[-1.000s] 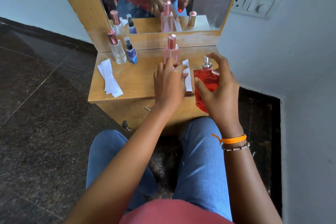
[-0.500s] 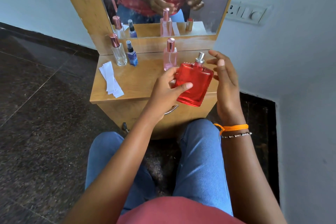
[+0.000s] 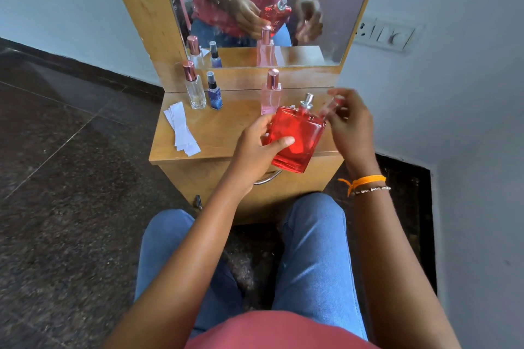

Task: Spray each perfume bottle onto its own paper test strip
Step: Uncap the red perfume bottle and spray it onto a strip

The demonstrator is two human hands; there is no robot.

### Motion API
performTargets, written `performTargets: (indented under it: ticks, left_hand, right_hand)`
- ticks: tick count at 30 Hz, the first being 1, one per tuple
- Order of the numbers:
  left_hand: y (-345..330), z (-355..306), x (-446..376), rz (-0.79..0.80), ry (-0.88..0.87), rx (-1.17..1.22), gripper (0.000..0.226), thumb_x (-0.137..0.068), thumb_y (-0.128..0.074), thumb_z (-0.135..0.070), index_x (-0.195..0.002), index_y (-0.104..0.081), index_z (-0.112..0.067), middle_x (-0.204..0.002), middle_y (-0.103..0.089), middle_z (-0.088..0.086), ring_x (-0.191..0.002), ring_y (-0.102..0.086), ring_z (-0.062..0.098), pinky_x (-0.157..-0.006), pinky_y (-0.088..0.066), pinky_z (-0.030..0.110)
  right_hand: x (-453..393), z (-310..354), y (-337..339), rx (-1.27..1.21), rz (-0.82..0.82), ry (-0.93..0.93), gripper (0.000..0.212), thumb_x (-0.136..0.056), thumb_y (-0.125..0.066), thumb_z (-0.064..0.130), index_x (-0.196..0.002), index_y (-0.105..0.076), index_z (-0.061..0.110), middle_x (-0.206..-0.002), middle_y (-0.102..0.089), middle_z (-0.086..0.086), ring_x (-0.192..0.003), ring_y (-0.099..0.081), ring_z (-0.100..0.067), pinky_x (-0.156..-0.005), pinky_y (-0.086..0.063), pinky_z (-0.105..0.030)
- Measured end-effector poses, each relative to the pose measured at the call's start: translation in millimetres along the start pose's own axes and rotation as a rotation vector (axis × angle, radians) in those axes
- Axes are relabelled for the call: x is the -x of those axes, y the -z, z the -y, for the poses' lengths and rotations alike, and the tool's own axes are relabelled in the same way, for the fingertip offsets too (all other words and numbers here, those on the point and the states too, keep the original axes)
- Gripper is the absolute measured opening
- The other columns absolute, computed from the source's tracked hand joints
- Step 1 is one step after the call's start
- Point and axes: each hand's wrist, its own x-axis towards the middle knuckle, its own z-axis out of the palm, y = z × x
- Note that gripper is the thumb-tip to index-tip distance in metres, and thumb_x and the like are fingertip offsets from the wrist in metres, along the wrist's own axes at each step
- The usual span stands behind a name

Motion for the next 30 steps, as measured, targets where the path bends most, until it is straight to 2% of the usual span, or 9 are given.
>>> performTargets:
  ticks: [2, 4, 7, 11, 14, 18, 24, 28, 30]
  left_hand:
    - [1, 0, 0, -0.002, 0.0, 0.0, 0.038, -0.083, -0.067, -0.014, -0.119, -0.057, -0.02, -0.114, -0.067, 0.002, -0.11, -0.06, 0.017, -0.096, -0.049, 0.049]
    - [1, 0, 0, 0.005, 0.0, 0.006, 0.038, -0.083, -0.066, -0.013, -0.119, -0.057, -0.021, -0.113, -0.067, 0.002, -0.108, -0.062, 0.016, -0.095, -0.051, 0.048]
    - [1, 0, 1, 0.016, -0.003, 0.019, 0.039, -0.084, -0.066, -0.014, -0.121, -0.057, -0.022, -0.115, -0.067, 0.003, -0.11, -0.061, 0.018, -0.095, -0.05, 0.048]
    - [3, 4, 2, 0.03, 0.0, 0.06, 0.043, -0.084, -0.066, -0.013, -0.126, -0.055, -0.018, -0.117, -0.066, 0.006, -0.113, -0.059, 0.02, -0.097, -0.049, 0.049]
    - [4, 6, 2, 0.062, 0.01, 0.1, 0.046, -0.085, -0.065, -0.014, -0.129, -0.053, -0.015, -0.12, -0.065, 0.009, -0.116, -0.058, 0.024, -0.098, -0.048, 0.049]
    - [5, 5, 2, 0.067, 0.01, 0.136, 0.046, -0.085, -0.064, -0.011, -0.13, -0.052, -0.011, -0.119, -0.065, 0.011, -0.113, -0.06, 0.024, -0.091, -0.052, 0.039]
    - [6, 1, 2, 0.041, -0.023, 0.093, 0.042, -0.085, -0.064, -0.011, -0.126, -0.055, -0.011, -0.116, -0.066, 0.008, -0.11, -0.062, 0.02, -0.091, -0.052, 0.038]
    - [4, 1, 1, -0.01, -0.078, 0.022, 0.041, -0.083, -0.064, -0.007, -0.123, -0.056, -0.015, -0.108, -0.067, 0.002, -0.101, -0.064, 0.012, -0.089, -0.053, 0.033]
    - [3, 2, 1, -0.027, -0.094, -0.008, 0.043, -0.083, -0.064, -0.007, -0.123, -0.055, -0.017, -0.108, -0.067, 0.002, -0.101, -0.064, 0.013, -0.091, -0.053, 0.037]
  right_hand:
    - [-4, 17, 7, -0.305, 0.01, 0.03, 0.025, -0.086, -0.061, 0.0, -0.106, -0.054, 0.015, -0.088, -0.065, -0.002, -0.077, -0.063, -0.003, -0.079, -0.048, -0.022]
    - [-7, 30, 11, -0.437, 0.139, 0.074, 0.024, -0.087, -0.061, 0.001, -0.105, -0.054, 0.015, -0.095, -0.067, -0.006, -0.085, -0.065, -0.012, -0.082, -0.051, -0.025]
    - [-8, 43, 13, -0.35, 0.329, 0.076, 0.028, -0.085, -0.061, -0.004, -0.109, -0.057, 0.011, -0.103, -0.065, -0.013, -0.094, -0.063, -0.018, -0.086, -0.052, -0.024]
    - [-9, 50, 19, -0.296, 0.438, 0.071, 0.035, -0.084, -0.06, -0.008, -0.115, -0.057, 0.009, -0.115, -0.063, -0.02, -0.104, -0.063, -0.026, -0.096, -0.052, -0.033]
    - [-11, 50, 26, -0.31, 0.481, 0.06, 0.037, -0.085, -0.06, -0.008, -0.116, -0.057, 0.012, -0.117, -0.063, -0.024, -0.101, -0.065, -0.023, -0.095, -0.053, -0.035]
    - [-13, 49, 31, -0.373, 0.549, 0.024, 0.03, -0.085, -0.062, -0.003, -0.11, -0.061, 0.014, -0.1, -0.073, -0.003, -0.096, -0.068, -0.016, -0.087, -0.055, -0.027]
    - [-8, 48, 25, -0.426, 0.533, -0.02, 0.031, -0.084, -0.062, -0.006, -0.108, -0.062, 0.014, -0.091, -0.075, 0.001, -0.09, -0.069, -0.014, -0.08, -0.055, -0.022]
    - [-7, 53, 22, -0.329, 0.449, -0.019, 0.033, -0.078, -0.066, -0.01, -0.108, -0.062, 0.004, -0.092, -0.066, -0.02, -0.081, -0.068, -0.015, -0.076, -0.057, -0.022]
    - [-3, 55, 20, -0.314, 0.424, -0.022, 0.034, -0.077, -0.067, -0.011, -0.107, -0.063, 0.003, -0.091, -0.065, -0.021, -0.08, -0.066, -0.018, -0.075, -0.057, -0.022]
